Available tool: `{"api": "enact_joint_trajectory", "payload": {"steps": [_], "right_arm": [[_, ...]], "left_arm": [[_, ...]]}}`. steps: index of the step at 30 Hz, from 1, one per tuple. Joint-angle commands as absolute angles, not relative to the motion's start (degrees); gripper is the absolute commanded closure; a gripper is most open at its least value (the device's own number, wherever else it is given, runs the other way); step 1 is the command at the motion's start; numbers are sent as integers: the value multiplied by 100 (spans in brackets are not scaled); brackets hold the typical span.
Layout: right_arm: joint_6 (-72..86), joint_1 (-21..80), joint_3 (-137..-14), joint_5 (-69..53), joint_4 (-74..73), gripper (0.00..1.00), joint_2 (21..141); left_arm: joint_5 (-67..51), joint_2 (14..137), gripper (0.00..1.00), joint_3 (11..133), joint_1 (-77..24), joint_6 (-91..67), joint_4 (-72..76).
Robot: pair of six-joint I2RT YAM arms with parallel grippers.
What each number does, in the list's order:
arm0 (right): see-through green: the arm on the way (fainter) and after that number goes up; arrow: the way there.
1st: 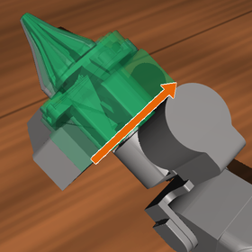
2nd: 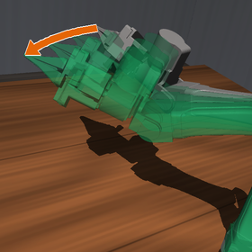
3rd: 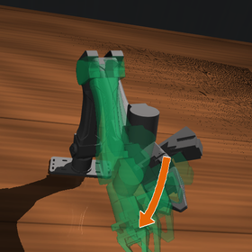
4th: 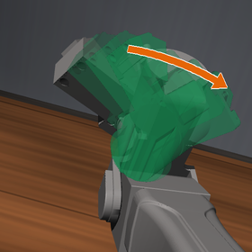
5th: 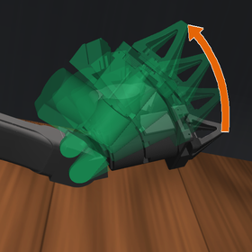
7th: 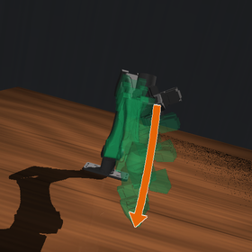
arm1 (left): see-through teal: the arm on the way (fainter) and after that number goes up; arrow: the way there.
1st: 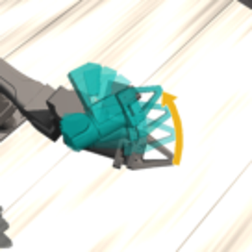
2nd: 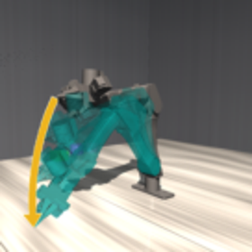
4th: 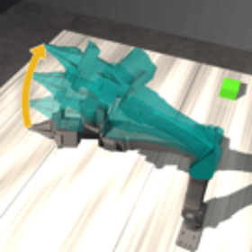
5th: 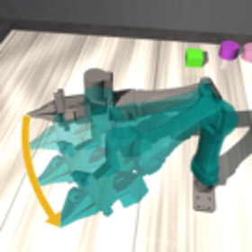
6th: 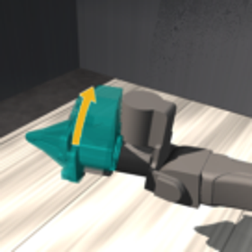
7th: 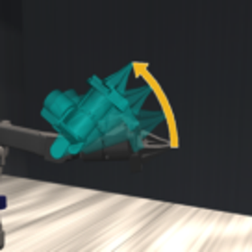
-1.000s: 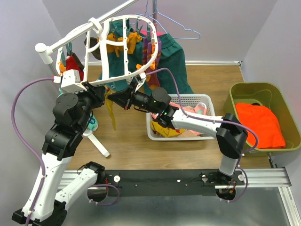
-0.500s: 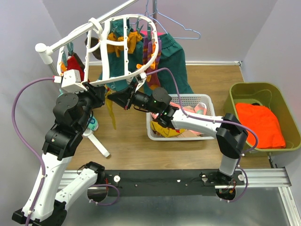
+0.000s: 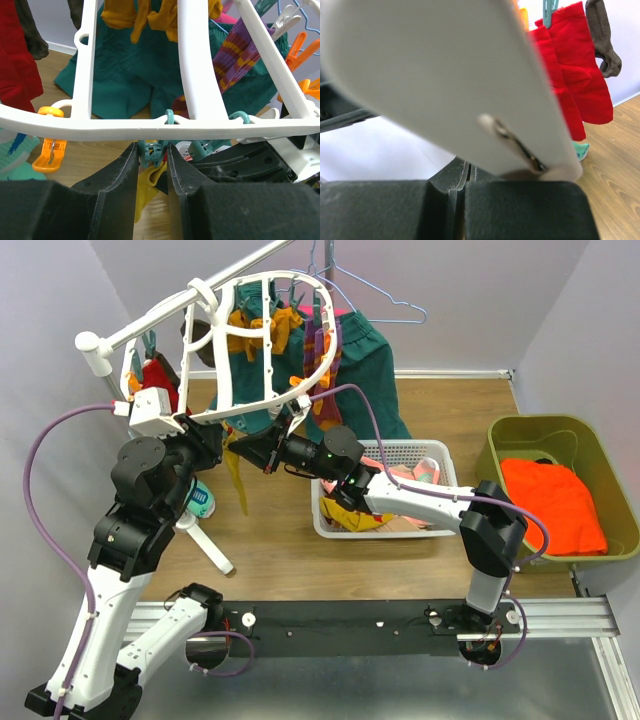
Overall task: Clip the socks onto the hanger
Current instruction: Clamp the sock onto the hanger.
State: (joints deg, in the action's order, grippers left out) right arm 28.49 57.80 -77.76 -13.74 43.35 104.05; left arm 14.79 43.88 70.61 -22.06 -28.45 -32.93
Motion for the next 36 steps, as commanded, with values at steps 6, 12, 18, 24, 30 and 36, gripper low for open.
{"api": "enact_joint_trajectory", "payload": {"steps": [6, 12, 18, 24, 30, 36], "right_arm": [[2742, 5810, -7822, -1275, 4219, 98, 10406], [2769, 5810, -7849, -1327, 4219, 98, 10450], [2742, 5818, -7884, -1415, 4166, 98, 10494], [2751, 5810, -7936, -1494, 4157, 98, 10485], [2725, 5810, -8051, -1591, 4087, 98, 10512], [2751, 5818, -8112, -1696, 4096, 98, 10529]], "left_arm": [[1266, 4316, 100, 7198, -2171, -2760, -3612], [1126, 4298, 100, 7216, -2171, -2768, -3568], [1055, 4210, 100, 7225, -2171, -2760, -3454], [1072, 4219, 100, 7137, -2180, -2663, -3472], [932, 4245, 100, 7040, -2180, -2505, -3349], [747, 4245, 100, 6935, -2171, -2294, -3226]]}}
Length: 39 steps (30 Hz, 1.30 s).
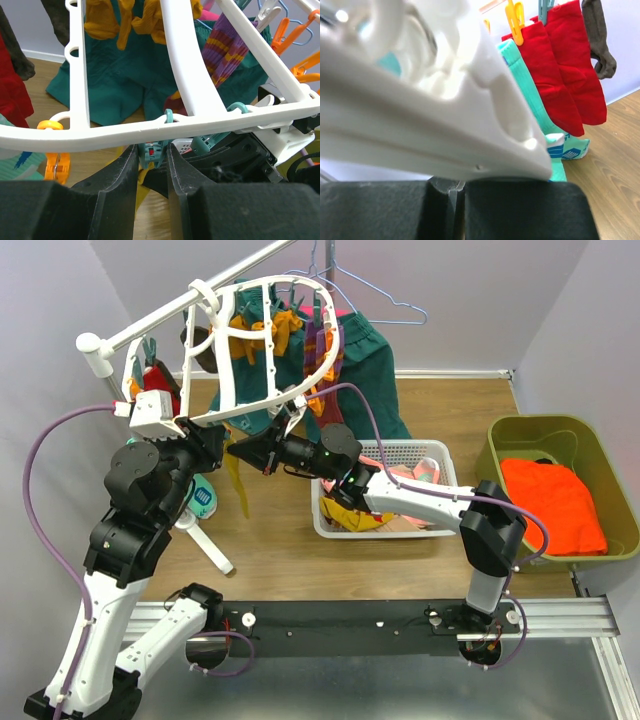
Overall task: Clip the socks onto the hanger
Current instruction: Clamp the sock onto the hanger.
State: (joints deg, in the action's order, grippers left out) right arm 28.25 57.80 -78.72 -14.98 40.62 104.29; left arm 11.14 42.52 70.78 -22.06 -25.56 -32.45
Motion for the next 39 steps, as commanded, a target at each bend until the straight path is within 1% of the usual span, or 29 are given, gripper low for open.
{"api": "enact_joint_trajectory", "payload": {"steps": [1, 14, 31, 39], "right_arm": [[2760, 5810, -8130, -1714, 4096, 98, 10521], [2768, 5818, -8183, -1767, 4087, 98, 10468], [2769, 5810, -8350, -1758, 4104, 98, 10494], [2751, 5792, -8253, -1696, 4192, 98, 10354]], "left_arm": [[738, 4236, 100, 6926, -2180, -2250, -3226], [914, 4280, 100, 6961, -2180, -1934, -3331], [352, 4289, 100, 6934, -2180, -2039, -3234], [571, 4307, 100, 6891, -2171, -1986, -3357]]}}
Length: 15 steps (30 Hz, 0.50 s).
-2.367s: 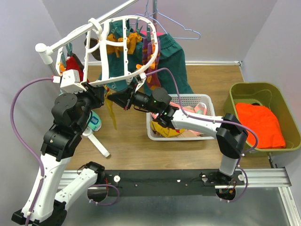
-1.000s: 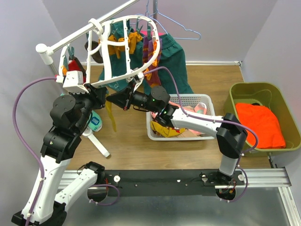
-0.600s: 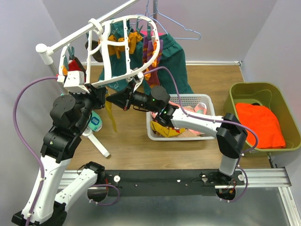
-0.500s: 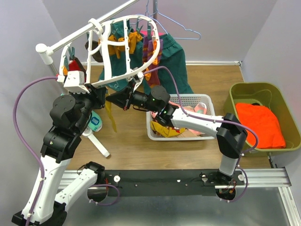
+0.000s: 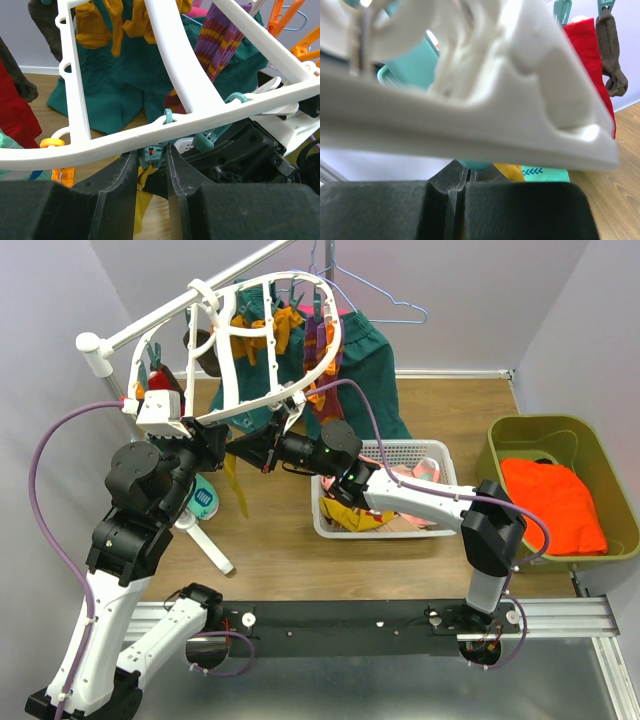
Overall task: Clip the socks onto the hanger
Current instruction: Clamp the sock onto the hanger.
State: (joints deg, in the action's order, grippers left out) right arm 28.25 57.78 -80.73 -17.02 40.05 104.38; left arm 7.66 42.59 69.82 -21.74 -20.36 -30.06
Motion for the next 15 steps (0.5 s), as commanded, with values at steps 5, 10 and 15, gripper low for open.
{"api": "enact_joint_trajectory", "payload": {"steps": [5, 10, 15], "right_arm": [[2795, 5783, -8235, -1740, 4254, 98, 10327], [2848, 5783, -8262, -1784, 4315, 98, 10318], [2848, 5783, -8271, -1775, 4324, 98, 10318]], "left_arm": [[615, 4307, 100, 6838, -2171, -1995, -3340], [545, 4307, 100, 6776, -2180, -2057, -3313], [519, 4298, 90, 6811, -2171, -2092, -3305]]}}
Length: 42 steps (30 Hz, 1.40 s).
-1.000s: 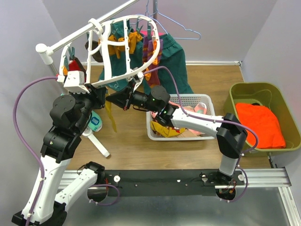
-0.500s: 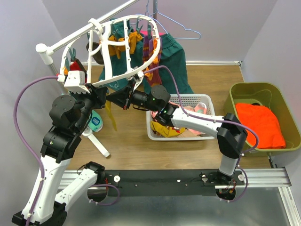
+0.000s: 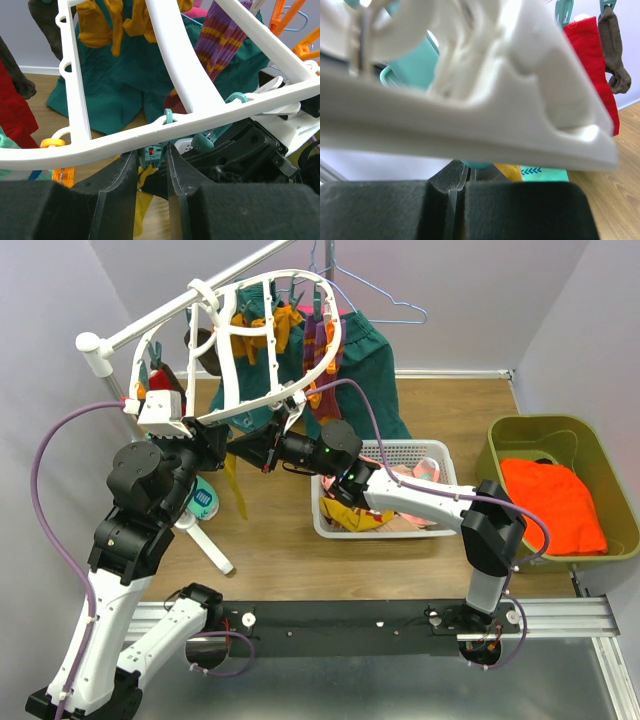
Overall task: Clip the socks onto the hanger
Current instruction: Clamp the sock onto the hanger.
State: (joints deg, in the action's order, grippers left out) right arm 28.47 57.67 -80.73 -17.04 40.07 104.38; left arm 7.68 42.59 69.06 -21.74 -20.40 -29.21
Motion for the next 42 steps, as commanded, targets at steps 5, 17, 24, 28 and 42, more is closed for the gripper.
{"api": "enact_joint_trajectory", "payload": {"steps": [5, 17, 24, 28, 42], "right_arm": [[2848, 5783, -8279, -1775, 4333, 98, 10345], [2830, 5783, -8279, -1828, 4342, 78, 10336], [2716, 5775, -7911, -2013, 4175, 47, 10152], [2558, 5783, -7498, -2092, 4043, 37, 9915], [1978, 5774, -6346, -1732, 3314, 33, 8755]], "left_arm": [[518, 4272, 61, 6917, -2171, -2092, -3331], [580, 4271, 30, 7128, -2180, -2136, -3419], [633, 4228, 21, 7514, -2180, -2162, -3735], [642, 4105, 21, 7611, -2171, -2223, -3920], [-263, 3911, 30, 7453, -2171, -3207, -3833]]}}
